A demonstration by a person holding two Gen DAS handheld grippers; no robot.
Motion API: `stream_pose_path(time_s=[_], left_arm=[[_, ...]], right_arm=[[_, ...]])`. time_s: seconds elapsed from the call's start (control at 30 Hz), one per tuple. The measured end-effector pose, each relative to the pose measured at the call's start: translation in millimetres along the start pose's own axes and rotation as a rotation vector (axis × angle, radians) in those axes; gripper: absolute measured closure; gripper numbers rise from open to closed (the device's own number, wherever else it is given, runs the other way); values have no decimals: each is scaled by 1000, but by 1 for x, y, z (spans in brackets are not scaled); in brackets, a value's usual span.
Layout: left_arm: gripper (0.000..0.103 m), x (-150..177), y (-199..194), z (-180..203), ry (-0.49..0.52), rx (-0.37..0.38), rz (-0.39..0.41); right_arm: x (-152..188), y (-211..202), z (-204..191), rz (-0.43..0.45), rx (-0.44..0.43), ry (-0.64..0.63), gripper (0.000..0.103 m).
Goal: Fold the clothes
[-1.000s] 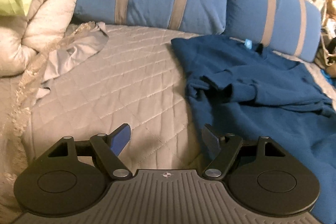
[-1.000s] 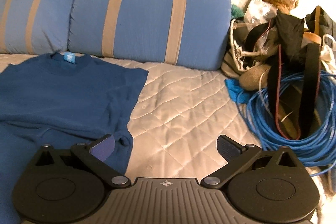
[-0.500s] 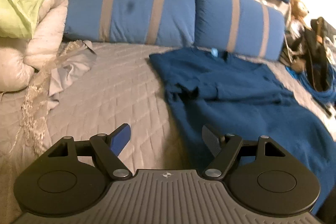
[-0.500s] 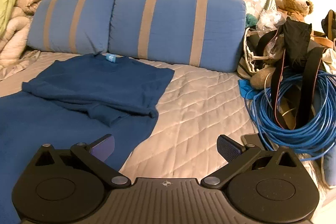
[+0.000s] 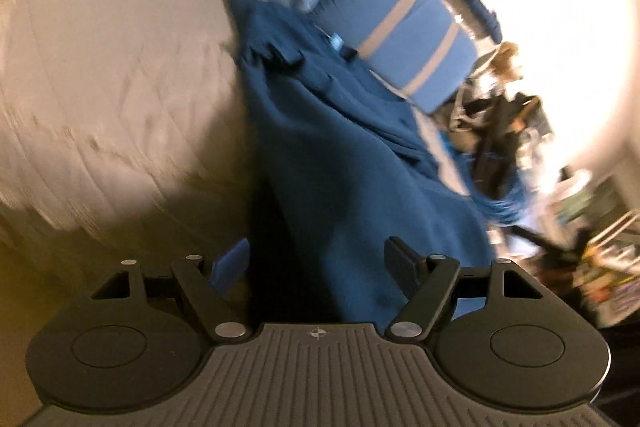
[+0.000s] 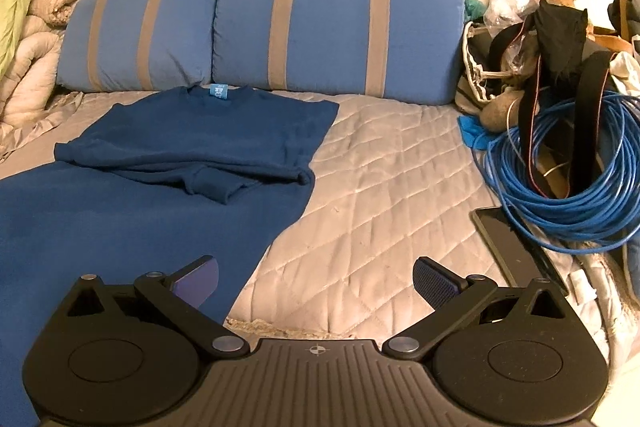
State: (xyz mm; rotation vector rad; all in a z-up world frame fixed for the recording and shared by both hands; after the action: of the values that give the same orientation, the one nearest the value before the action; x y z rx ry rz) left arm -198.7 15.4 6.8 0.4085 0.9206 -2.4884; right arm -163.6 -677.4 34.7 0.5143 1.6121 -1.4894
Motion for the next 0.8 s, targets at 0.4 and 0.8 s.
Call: stream_pose_path(time_s=[0.4, 0.8], left_arm=[[76, 9, 12, -20, -252, 240, -45], [96, -2, -10, 3, -204, 239, 9]], right_arm=[[13, 0, -4, -30, -12, 31, 0], [33, 3, 4, -79, -59, 114, 1]])
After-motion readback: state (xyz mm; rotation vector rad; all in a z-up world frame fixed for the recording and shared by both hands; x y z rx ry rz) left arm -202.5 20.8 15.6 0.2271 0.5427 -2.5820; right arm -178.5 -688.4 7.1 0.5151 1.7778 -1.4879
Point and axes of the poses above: each gripper's, at about its wrist camera, not at the fingertips, and y roughly the way its jaws point, z to its right, x to its underside, the point moved 3 cm from there along y, roughly the way its jaws point, and after that the axes turned 6 degrees about -y, right-handed, at the moved point
